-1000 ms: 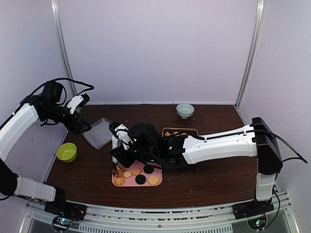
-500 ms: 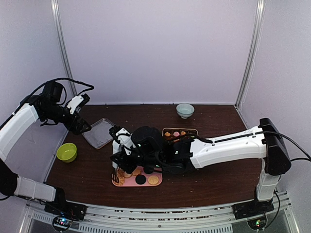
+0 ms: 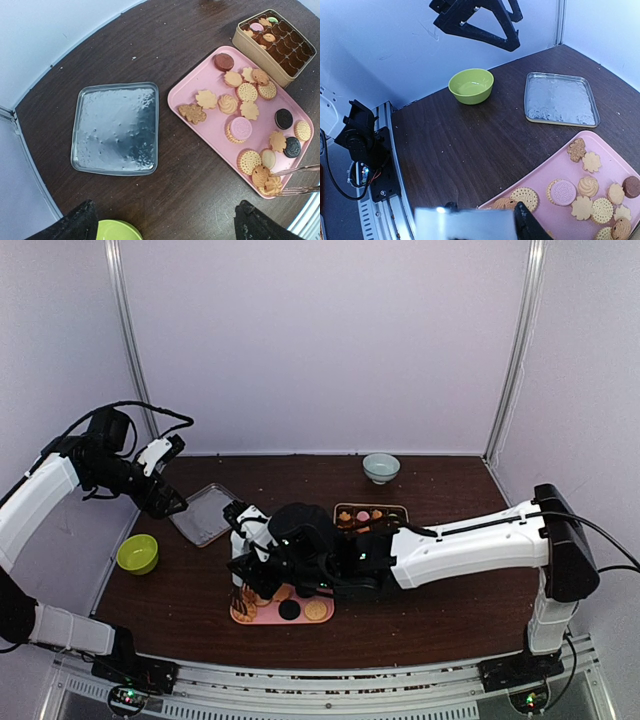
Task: Pack the cookies
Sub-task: Pick up the fake cookies from the plate.
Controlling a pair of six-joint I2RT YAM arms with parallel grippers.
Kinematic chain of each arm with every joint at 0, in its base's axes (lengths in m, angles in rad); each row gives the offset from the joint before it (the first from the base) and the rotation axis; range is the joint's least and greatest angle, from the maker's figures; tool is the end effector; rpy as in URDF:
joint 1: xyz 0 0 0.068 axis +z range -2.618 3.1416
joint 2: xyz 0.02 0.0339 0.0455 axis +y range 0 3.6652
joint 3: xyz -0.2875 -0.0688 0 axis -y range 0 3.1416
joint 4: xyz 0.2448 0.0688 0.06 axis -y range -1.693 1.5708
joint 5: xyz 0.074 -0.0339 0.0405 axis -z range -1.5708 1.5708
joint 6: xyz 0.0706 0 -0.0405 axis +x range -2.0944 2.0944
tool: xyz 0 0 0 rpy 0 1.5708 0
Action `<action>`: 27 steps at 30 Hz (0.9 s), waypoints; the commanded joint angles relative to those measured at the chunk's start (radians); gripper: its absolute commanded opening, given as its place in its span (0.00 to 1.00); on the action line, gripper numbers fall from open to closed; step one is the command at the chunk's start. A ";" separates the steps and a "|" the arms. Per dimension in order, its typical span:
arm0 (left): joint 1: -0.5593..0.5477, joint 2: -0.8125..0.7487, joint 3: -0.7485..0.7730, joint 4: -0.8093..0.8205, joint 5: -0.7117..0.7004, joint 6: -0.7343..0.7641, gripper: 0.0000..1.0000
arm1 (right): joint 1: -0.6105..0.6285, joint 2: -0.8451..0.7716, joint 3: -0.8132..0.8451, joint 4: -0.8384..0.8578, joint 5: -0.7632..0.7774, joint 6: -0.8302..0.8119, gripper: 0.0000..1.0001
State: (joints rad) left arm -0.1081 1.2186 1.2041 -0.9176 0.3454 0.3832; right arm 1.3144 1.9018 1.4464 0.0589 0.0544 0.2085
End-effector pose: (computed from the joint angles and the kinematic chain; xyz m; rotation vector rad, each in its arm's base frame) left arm 0.2461 -0.0508 0.3270 0.7322 2.3400 -0.3120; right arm 0.1287 0.4759 0.2758 -1.0651 1.7978 0.9181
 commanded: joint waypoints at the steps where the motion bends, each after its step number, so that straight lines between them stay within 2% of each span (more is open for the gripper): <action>1: 0.007 -0.014 0.024 0.002 0.022 0.004 0.98 | 0.005 0.015 0.020 0.027 0.014 -0.007 0.36; 13: 0.007 -0.010 0.023 -0.006 0.029 0.008 0.97 | 0.007 0.042 0.000 0.043 -0.012 0.023 0.37; 27: 0.008 -0.013 0.026 -0.009 0.045 0.013 0.97 | 0.007 0.051 -0.031 0.050 0.064 -0.002 0.37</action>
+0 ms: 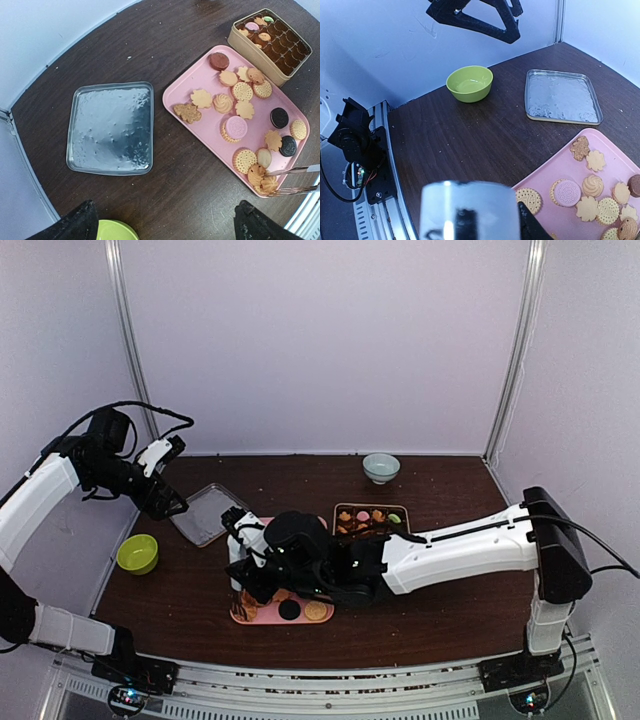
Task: Pack the cookies
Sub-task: Pick up the fake cookies from the plate.
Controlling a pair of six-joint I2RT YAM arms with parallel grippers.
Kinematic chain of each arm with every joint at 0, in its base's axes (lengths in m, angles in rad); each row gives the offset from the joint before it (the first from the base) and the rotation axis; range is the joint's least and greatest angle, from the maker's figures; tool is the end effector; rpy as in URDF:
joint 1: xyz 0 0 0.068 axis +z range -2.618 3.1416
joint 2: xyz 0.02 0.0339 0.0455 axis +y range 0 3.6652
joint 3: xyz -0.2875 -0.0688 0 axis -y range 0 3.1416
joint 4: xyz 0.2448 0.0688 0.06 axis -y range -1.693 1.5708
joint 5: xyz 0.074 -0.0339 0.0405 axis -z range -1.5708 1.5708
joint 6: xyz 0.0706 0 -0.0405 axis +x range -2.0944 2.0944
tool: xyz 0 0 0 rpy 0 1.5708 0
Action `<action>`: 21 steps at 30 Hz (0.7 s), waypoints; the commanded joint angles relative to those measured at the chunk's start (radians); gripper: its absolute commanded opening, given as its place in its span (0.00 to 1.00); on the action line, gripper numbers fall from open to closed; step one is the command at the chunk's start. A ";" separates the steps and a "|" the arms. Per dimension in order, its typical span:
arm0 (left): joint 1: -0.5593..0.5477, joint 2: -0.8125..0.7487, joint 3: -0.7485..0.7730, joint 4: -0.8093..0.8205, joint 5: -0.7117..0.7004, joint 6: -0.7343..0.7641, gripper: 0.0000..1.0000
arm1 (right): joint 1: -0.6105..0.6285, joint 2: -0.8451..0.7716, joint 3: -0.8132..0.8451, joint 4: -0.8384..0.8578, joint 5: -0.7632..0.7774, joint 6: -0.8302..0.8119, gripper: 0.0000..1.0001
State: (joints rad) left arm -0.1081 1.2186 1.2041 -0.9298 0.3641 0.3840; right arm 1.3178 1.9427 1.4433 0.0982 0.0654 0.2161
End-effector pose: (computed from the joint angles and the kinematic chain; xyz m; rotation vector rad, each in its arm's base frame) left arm 0.2444 -0.0518 0.3264 0.7398 2.3449 -0.3382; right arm 0.1299 0.4840 0.2604 -1.0566 1.8067 0.9121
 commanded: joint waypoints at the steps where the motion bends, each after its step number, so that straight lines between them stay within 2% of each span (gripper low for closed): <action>1: 0.008 -0.012 0.026 0.001 0.028 0.012 0.97 | 0.004 0.006 -0.030 0.010 0.065 -0.015 0.37; 14: 0.007 0.002 0.037 0.000 0.048 0.008 0.96 | 0.003 -0.079 -0.064 -0.015 0.176 -0.104 0.36; 18: 0.008 0.006 0.039 -0.001 0.056 0.004 0.95 | 0.008 -0.082 -0.064 -0.006 0.132 -0.087 0.37; 21: 0.008 0.004 0.038 -0.006 0.055 0.004 0.95 | 0.016 -0.067 -0.063 0.001 0.082 -0.067 0.42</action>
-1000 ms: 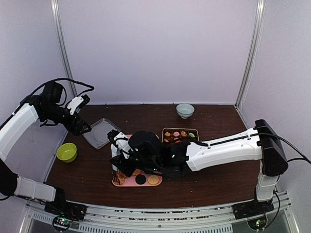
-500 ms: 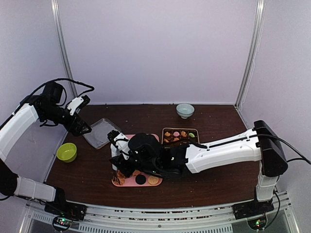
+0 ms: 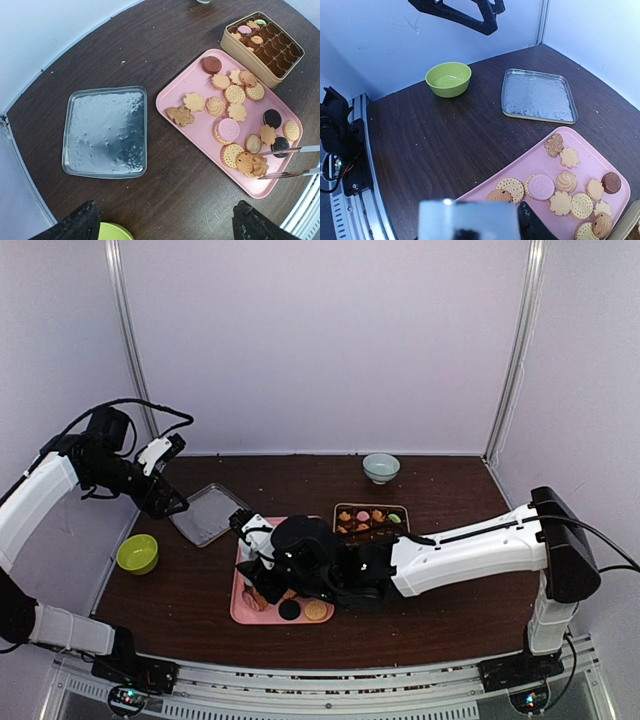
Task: Pack the cookies
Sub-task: Pick up the fake cookies from the plate.
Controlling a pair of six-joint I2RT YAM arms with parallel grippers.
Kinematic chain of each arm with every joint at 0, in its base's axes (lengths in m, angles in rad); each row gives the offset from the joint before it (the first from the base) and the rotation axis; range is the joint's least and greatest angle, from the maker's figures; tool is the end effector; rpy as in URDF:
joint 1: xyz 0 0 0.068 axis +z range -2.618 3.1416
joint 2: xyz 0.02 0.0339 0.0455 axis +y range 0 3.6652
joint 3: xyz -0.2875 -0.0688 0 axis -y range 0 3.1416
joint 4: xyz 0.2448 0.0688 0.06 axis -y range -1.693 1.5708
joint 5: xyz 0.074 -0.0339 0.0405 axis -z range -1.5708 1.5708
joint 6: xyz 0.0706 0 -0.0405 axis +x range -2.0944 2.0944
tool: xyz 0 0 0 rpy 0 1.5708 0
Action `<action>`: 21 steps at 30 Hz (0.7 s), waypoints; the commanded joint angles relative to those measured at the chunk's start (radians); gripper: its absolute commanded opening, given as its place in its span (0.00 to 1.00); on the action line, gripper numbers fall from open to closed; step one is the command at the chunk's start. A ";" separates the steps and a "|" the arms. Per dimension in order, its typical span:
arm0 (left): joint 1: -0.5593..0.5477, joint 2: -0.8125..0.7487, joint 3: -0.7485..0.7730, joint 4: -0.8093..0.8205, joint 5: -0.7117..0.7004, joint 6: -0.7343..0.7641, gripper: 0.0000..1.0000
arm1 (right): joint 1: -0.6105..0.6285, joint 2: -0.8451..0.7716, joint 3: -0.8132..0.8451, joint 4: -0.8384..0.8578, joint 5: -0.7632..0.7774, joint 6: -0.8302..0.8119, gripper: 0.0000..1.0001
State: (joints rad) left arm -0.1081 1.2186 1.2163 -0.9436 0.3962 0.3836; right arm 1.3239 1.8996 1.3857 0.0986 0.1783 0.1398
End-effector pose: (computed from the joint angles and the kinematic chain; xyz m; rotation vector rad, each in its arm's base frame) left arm 0.2428 -0.0538 0.3300 0.7495 2.3349 -0.3780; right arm 0.1311 0.4690 0.2596 -1.0494 1.7754 0.7601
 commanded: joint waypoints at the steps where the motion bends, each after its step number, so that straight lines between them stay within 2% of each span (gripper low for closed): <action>1: 0.007 0.002 0.026 0.007 0.019 0.005 0.95 | 0.014 -0.015 -0.004 0.001 -0.040 0.013 0.42; 14: 0.008 -0.001 0.026 0.006 0.020 0.006 0.94 | 0.021 0.030 0.035 -0.014 -0.002 -0.005 0.42; 21: 0.007 -0.004 0.026 0.006 0.027 0.006 0.94 | 0.011 0.044 0.046 0.034 0.040 -0.027 0.42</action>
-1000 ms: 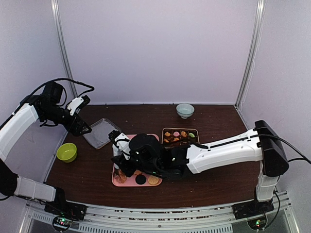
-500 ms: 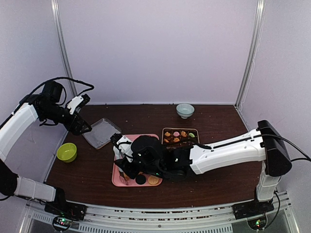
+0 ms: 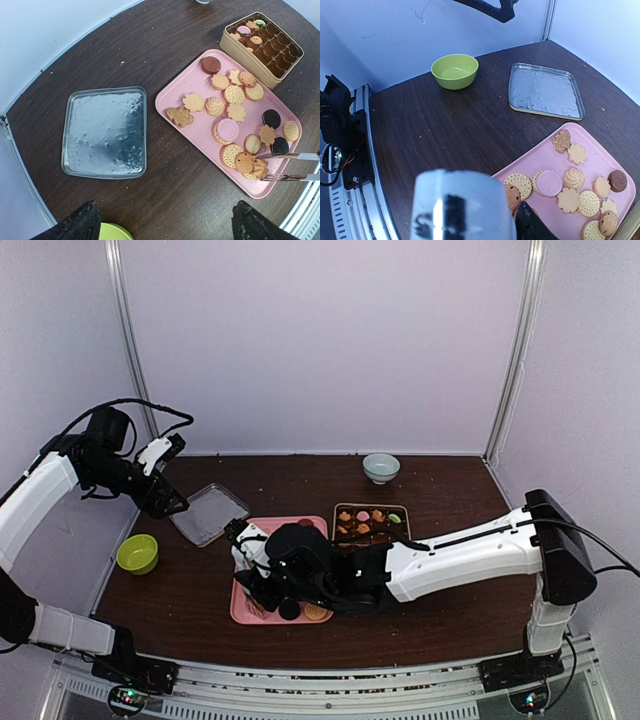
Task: Pack the cookies
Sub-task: Pick up the fake cookies from the plate.
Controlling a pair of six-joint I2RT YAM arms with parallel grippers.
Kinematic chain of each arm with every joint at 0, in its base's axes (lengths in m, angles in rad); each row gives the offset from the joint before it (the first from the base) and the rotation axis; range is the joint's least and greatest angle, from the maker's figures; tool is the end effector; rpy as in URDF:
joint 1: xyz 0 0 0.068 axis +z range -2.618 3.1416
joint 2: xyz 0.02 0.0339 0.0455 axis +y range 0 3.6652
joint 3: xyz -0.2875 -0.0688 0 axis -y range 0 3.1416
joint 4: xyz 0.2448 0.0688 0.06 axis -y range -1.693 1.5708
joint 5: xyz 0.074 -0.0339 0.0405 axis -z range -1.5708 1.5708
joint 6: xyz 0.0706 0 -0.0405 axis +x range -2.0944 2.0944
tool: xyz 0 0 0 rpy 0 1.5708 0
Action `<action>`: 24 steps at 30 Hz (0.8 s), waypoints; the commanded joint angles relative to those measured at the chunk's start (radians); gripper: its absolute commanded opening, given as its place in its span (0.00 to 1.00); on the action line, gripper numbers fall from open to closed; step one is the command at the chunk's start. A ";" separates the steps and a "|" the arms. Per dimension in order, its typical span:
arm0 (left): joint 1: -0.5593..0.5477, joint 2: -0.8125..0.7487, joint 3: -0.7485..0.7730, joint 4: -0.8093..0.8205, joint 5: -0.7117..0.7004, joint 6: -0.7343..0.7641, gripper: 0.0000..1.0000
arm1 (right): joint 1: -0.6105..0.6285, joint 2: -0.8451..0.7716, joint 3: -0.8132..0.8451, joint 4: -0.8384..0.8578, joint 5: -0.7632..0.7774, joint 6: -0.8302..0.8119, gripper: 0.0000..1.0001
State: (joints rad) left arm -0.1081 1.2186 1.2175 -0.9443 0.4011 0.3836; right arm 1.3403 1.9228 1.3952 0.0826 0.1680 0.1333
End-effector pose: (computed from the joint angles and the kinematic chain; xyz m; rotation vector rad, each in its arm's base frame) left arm 0.2426 -0.0541 0.3304 0.7510 2.3326 -0.3838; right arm 0.1235 0.4748 0.2501 -1.0956 1.7853 0.7564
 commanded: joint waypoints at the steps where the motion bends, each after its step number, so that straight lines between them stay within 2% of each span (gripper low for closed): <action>1: 0.008 -0.002 0.025 0.007 0.025 0.006 0.94 | -0.006 0.024 0.037 0.057 0.049 -0.023 0.43; 11: 0.008 0.001 0.028 0.001 0.049 0.004 0.93 | -0.006 0.021 -0.013 0.179 0.014 -0.007 0.45; 17: 0.008 -0.001 0.022 -0.002 0.070 -0.001 0.91 | -0.009 0.039 -0.022 0.218 0.027 -0.009 0.43; 24: 0.007 0.029 -0.029 -0.011 0.285 0.012 0.78 | -0.009 0.003 -0.085 0.218 0.027 0.003 0.31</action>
State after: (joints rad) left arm -0.1081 1.2201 1.2156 -0.9554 0.5201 0.3840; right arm 1.3350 1.9503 1.3655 0.2890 0.1814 0.1272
